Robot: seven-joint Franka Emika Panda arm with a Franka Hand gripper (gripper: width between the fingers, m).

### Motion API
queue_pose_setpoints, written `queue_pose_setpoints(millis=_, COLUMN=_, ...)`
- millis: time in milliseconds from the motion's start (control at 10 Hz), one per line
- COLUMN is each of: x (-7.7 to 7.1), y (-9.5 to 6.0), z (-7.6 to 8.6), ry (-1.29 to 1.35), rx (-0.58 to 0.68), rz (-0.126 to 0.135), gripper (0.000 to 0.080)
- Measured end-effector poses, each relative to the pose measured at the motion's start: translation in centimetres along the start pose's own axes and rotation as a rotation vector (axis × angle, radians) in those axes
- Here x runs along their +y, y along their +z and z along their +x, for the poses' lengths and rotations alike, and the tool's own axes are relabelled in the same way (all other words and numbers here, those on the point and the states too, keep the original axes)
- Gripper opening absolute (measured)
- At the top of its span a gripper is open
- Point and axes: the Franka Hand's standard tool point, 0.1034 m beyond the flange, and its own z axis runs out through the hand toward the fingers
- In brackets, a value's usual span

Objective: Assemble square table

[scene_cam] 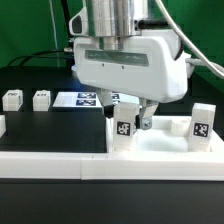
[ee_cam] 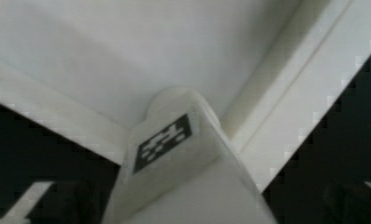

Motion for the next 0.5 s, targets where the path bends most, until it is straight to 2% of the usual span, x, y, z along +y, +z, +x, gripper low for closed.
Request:
queue_pose_setpoints(millis=200, x=-0.47, y=-0.13, z=0.15, ry=-0.335, rx=0.021, rz=-0.002, gripper=0.0649)
queue_pose_setpoints(millis=400, x=-0.35, y=-0.14, z=0.26, ry=-0.303, rx=0.022, rz=-0.002, gripper=0.0649)
queue_pose_setpoints(millis=500, x=-0.33, y=-0.14, z=0.27, ry=-0.304, rx=0.022, rz=-0.002, gripper=0.0526)
